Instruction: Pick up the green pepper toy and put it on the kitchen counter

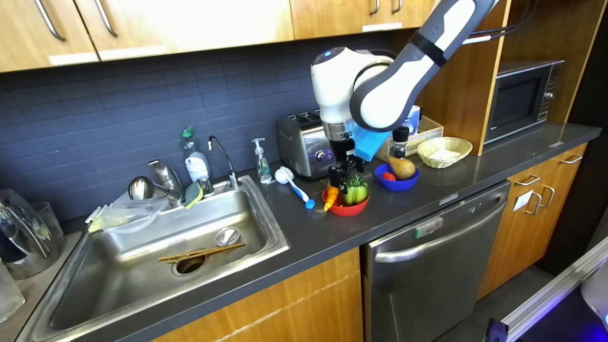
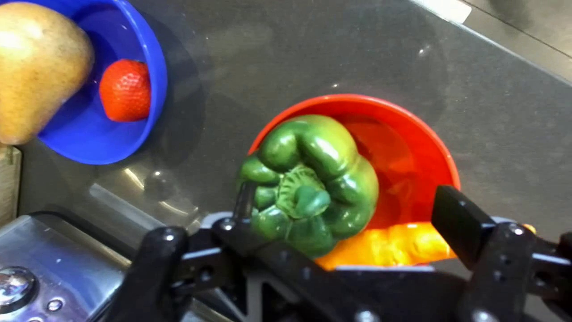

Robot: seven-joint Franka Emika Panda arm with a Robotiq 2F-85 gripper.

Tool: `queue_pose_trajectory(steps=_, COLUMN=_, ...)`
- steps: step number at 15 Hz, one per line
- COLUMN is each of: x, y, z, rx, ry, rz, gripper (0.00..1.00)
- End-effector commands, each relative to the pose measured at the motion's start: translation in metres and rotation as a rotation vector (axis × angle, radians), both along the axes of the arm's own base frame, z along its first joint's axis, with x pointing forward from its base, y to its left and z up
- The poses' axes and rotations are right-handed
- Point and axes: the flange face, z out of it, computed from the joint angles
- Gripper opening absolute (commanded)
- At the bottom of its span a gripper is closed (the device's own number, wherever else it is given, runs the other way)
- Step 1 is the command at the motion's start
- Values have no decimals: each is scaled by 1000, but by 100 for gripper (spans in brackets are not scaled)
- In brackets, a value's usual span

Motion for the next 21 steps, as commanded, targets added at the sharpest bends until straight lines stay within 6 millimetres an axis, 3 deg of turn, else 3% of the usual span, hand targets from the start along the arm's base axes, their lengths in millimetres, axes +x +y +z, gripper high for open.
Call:
queue_pose_trajectory(steps=1, x=-8, y=11, z=10, rx=-2, ry=-5, rz=22, gripper=100)
queue_pose_trajectory(steps=11, x=4, y=-9, z=2, rx=-9, ry=-2, rz=1, gripper=100)
queue_pose_trajectory(steps=21, x=11, y=-18, z=-21, rx=-35, ry=37, rz=14, gripper=100)
